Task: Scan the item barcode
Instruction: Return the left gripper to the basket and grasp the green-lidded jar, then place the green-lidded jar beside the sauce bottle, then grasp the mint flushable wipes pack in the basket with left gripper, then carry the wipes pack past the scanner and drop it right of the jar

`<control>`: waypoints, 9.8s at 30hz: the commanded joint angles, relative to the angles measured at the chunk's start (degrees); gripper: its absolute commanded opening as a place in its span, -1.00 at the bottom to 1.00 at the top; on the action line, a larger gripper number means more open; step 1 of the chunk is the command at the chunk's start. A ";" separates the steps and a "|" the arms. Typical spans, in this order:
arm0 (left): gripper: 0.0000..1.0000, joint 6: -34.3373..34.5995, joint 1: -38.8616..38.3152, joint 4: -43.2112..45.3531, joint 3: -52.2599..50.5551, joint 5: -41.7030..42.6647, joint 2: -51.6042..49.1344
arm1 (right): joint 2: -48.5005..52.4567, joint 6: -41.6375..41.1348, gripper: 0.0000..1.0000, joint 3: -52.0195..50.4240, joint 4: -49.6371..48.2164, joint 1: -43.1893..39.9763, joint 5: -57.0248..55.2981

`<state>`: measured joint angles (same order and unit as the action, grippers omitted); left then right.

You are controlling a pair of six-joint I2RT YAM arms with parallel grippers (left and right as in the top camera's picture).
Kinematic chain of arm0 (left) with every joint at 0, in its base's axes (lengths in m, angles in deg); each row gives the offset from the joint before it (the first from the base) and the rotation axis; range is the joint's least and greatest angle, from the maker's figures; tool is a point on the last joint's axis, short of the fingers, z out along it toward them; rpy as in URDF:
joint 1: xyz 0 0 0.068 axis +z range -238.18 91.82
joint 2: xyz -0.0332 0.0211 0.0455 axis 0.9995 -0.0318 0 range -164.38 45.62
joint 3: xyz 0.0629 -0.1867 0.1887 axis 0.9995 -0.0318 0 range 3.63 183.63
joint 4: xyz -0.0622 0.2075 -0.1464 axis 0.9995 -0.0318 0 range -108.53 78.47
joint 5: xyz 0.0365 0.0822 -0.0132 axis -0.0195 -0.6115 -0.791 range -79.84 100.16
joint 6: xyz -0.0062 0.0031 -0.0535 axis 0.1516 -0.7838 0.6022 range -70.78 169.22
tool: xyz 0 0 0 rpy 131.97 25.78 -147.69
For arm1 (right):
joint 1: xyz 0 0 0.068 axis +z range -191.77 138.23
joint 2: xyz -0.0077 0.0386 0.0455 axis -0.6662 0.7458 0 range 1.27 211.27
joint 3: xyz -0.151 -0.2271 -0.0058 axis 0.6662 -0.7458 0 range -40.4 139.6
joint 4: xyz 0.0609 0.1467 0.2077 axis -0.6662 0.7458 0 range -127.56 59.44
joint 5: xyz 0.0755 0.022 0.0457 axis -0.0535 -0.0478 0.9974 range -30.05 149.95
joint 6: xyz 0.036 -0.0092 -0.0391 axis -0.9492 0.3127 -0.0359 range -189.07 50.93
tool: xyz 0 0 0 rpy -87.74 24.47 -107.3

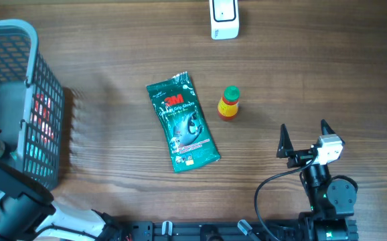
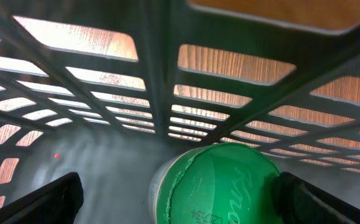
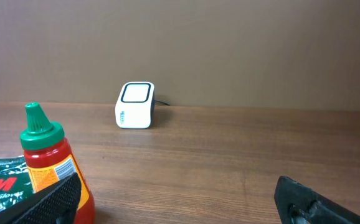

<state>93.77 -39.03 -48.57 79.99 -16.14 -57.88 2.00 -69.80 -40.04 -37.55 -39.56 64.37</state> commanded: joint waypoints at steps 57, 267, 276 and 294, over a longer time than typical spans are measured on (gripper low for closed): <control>0.34 -11.06 -0.44 -2.78 2.43 51.52 43.69 | -0.52 0.57 0.99 -0.07 -0.13 -0.04 -0.13; -0.27 -24.41 -81.05 -38.36 57.72 43.12 4.07 | -0.52 0.57 0.99 -0.07 -0.13 -0.04 -0.13; -0.26 -24.83 -94.49 -23.12 57.70 40.54 -14.67 | -0.52 0.59 1.00 -0.07 -0.13 -0.04 -0.13; -0.26 -17.62 -101.79 -32.74 56.61 25.09 -37.05 | -0.52 0.57 0.99 -0.07 -0.13 -0.04 -0.13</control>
<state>72.66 -140.01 -78.97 136.56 16.93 -94.10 2.00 -69.80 -40.04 -37.55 -39.56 64.37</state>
